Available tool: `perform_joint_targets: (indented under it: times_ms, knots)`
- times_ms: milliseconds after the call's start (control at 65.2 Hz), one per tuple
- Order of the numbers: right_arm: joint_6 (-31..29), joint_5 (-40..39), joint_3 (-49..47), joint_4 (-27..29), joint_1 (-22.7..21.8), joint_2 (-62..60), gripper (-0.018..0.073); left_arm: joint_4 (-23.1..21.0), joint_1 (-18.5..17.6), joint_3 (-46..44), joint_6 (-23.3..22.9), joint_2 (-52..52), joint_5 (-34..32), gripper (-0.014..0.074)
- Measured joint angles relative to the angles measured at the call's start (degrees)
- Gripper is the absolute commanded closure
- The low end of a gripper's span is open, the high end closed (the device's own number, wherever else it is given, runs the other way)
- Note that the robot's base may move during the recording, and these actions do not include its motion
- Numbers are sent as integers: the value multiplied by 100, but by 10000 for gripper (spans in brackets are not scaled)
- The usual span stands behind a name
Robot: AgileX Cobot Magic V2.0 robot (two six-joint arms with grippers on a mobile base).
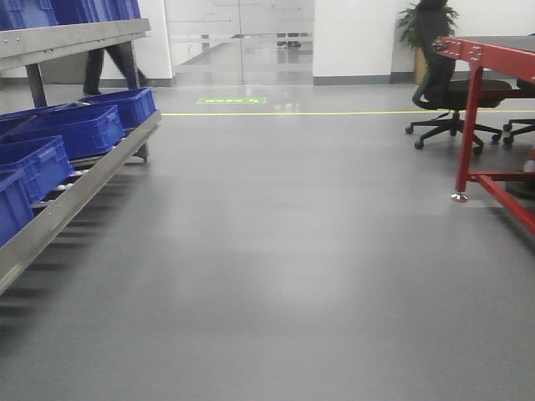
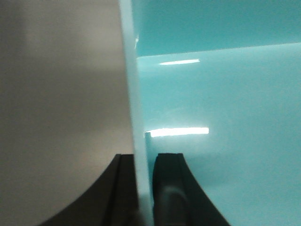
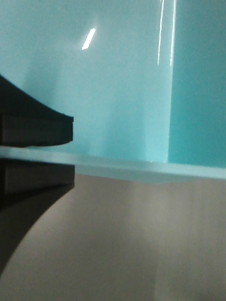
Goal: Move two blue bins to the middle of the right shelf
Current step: 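Drive the base across the floor carrying both bins to another rack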
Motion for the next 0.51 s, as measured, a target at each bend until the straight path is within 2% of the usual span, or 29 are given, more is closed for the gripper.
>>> perform_joint_targets:
  times_ms: [506]
  knots:
    - [-10,-31,0,0,0,0,712,0,0,0,0,0,-12,707]
